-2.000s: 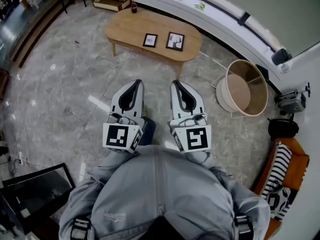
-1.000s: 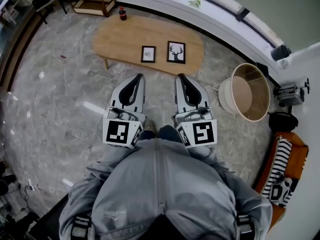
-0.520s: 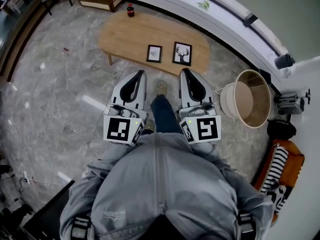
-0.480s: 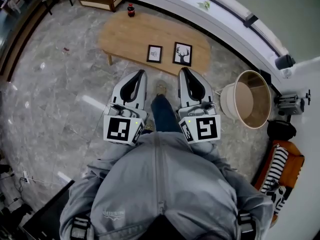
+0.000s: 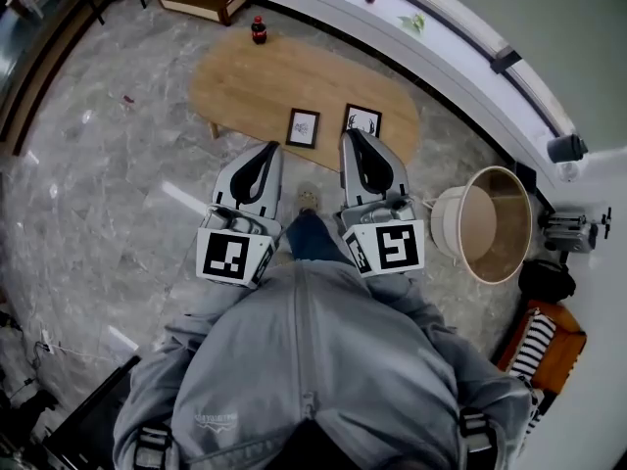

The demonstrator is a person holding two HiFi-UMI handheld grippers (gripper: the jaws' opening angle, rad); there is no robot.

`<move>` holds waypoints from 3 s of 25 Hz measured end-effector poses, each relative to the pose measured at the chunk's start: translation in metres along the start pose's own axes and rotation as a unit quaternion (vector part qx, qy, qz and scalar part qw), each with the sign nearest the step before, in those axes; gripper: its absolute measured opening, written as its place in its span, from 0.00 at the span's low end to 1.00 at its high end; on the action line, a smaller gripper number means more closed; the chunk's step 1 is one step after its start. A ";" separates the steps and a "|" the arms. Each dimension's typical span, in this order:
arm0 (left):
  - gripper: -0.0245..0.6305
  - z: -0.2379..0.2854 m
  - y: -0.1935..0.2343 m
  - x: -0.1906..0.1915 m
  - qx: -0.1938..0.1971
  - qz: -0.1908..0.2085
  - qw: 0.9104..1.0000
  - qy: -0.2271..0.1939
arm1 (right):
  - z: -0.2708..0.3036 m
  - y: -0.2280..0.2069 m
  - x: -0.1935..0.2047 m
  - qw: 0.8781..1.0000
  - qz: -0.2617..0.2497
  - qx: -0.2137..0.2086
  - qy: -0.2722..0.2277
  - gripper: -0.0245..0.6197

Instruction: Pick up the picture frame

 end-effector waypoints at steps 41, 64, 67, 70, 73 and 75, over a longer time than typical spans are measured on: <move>0.07 0.316 0.092 0.053 -0.007 0.018 0.999 0.030 | 0.244 -0.201 0.077 0.996 0.040 -0.066 0.042 0.09; 0.07 0.312 0.151 0.186 0.047 -0.029 0.992 0.111 | 0.268 -0.195 0.205 0.993 0.047 -0.025 0.109 0.09; 0.07 0.310 0.155 0.213 0.054 -0.035 0.991 0.117 | 0.267 -0.197 0.229 0.992 0.041 -0.025 0.117 0.09; 0.06 0.305 0.165 0.240 0.048 -0.047 0.990 0.127 | 0.266 -0.194 0.258 0.990 0.040 -0.027 0.130 0.09; 0.07 0.302 0.178 0.270 0.042 -0.047 0.989 0.135 | 0.268 -0.191 0.290 0.989 0.045 -0.027 0.139 0.09; 0.06 0.301 0.185 0.288 0.035 -0.048 0.989 0.135 | 0.268 -0.191 0.310 0.988 0.049 -0.028 0.141 0.09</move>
Point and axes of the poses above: the fingertips, and each gripper's own axes: z forward along the fingers, y to its left, x out of its underside, the point moved 4 cm from there along -z, backward along the fingers, and after that the axes turned 9 degrees about -y, right-handed, at the moved point
